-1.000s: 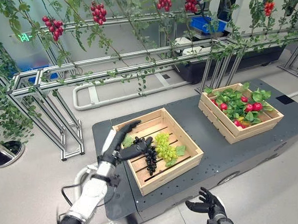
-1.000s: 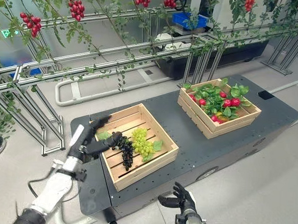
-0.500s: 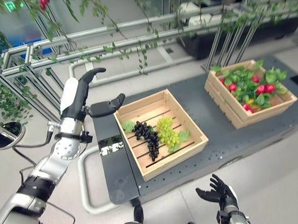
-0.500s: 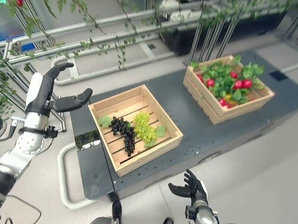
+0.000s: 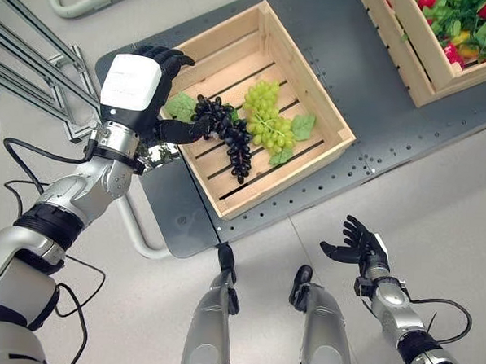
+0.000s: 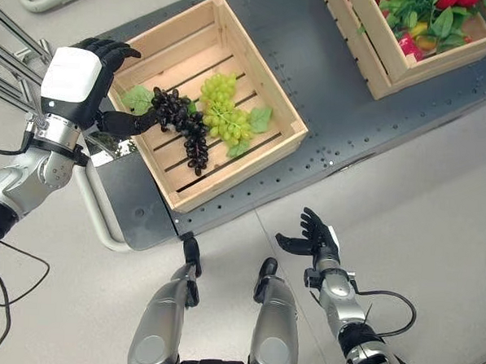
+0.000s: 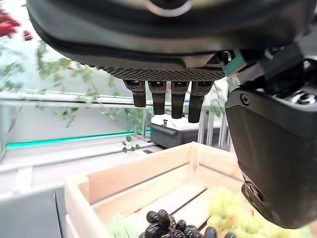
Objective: Pick up the fruits from the basket on one side to the basket on the other side
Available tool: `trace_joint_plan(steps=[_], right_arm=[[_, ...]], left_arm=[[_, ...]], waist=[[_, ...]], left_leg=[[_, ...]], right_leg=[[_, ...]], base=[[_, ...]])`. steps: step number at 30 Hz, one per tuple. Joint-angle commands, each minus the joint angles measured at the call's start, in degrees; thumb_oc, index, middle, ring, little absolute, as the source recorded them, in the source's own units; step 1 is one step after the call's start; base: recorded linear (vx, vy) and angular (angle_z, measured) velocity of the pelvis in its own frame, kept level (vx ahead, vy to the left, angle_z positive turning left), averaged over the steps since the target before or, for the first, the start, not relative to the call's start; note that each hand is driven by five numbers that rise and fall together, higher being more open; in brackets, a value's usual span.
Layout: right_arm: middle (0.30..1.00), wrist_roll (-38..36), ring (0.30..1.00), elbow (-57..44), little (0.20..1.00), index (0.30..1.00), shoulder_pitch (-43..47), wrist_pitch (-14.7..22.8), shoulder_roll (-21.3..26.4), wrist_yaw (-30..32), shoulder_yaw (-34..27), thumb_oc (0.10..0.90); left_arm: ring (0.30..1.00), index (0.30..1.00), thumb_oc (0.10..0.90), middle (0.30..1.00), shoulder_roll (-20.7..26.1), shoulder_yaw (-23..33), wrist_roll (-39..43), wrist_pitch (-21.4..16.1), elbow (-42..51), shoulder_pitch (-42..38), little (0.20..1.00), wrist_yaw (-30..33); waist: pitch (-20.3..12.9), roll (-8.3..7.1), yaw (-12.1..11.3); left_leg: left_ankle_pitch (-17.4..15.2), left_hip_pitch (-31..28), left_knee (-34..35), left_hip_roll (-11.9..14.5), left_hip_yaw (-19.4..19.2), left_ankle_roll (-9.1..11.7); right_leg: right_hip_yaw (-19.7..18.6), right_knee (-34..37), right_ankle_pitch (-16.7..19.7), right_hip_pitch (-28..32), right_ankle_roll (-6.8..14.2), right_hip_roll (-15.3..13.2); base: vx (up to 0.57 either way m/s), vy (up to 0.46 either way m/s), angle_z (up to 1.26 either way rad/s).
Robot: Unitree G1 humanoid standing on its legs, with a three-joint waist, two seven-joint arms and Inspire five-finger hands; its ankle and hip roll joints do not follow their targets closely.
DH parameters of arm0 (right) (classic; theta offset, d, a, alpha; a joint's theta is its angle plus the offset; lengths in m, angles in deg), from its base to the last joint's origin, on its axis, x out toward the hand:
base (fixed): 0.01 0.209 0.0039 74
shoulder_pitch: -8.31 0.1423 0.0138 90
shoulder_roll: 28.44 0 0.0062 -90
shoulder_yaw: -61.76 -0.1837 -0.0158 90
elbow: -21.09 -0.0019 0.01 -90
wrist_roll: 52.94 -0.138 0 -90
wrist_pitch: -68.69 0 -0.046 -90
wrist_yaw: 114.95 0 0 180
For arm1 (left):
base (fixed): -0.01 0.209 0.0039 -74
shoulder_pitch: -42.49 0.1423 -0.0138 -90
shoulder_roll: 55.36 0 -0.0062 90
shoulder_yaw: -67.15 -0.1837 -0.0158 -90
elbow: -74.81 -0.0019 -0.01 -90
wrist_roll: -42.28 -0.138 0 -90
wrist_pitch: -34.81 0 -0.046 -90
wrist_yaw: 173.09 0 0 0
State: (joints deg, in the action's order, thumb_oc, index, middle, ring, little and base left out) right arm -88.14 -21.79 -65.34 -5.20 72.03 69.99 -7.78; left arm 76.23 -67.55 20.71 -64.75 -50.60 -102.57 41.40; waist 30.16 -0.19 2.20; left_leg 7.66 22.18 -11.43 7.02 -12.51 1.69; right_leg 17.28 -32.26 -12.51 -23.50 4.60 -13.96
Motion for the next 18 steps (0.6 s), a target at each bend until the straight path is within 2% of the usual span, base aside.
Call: trace_joint_plan(steps=[1,6,9,13,18], right_arm=[[0.900,-3.04,0.900,-3.23,0.900,0.900,0.42,5.23,3.06,-1.65,-2.61,0.800],[0.900,-2.56,0.900,-3.29,0.900,0.900,1.42,4.31,4.15,-1.76,-2.54,0.800],[0.900,-2.44,0.900,-2.12,0.900,0.900,2.62,4.17,4.91,-2.54,-2.58,0.800],[0.900,-2.43,0.900,-1.65,0.900,0.900,3.49,3.73,5.32,-2.55,-2.47,0.800],[0.900,-2.80,0.900,-0.87,0.900,0.900,4.30,3.84,5.17,-3.04,-2.79,0.800]], left_arm=[[0.900,0.900,0.800,0.900,6.04,3.43,-4.73,3.57,1.38,-12.68,0.900,3.38],[0.900,0.900,0.800,0.900,7.80,-2.19,-12.66,6.35,1.33,-17.83,0.900,0.31],[0.900,0.900,0.800,0.900,8.81,-6.21,-17.65,6.43,2.41,-20.05,0.900,-1.44],[0.900,0.900,0.800,0.900,9.50,-9.09,-19.13,6.67,4.17,-22.36,0.900,-2.54],[0.900,0.900,0.800,0.900,7.82,-11.65,-23.58,5.53,2.52,-25.90,0.900,-5.12]], waist=[[-0.37,-0.42,0.92],[-0.37,-0.30,1.27],[-0.37,-0.01,1.39],[-0.37,0.10,1.42],[-0.37,-0.76,1.65]], left_leg=[[-14.91,1.86,-12.89,-0.15,-1.63,0.09],[-16.08,4.73,-15.45,0.21,-1.34,-0.22],[-16.42,5.75,-15.94,0.33,-1.37,-0.25],[-16.44,7.12,-16.36,0.61,-1.48,-0.33],[-16.16,9.95,-16.82,0.92,-1.89,-1.14]], right_leg=[[-1.90,0.15,-0.18,-1.23,-2.55,2.94],[-2.71,-2.54,-0.56,-4.48,-2.26,2.41],[-2.96,-3.11,-0.53,-5.79,-2.03,2.27],[-3.13,-3.87,-0.29,-7.51,-1.90,2.06],[-3.32,-4.64,0.76,-11.05,-1.95,2.05]], base=[[0.00,0.000,0.00],[0.02,0.028,0.06],[0.03,0.040,0.01],[0.02,0.037,0.01],[0.01,0.025,0.04]])
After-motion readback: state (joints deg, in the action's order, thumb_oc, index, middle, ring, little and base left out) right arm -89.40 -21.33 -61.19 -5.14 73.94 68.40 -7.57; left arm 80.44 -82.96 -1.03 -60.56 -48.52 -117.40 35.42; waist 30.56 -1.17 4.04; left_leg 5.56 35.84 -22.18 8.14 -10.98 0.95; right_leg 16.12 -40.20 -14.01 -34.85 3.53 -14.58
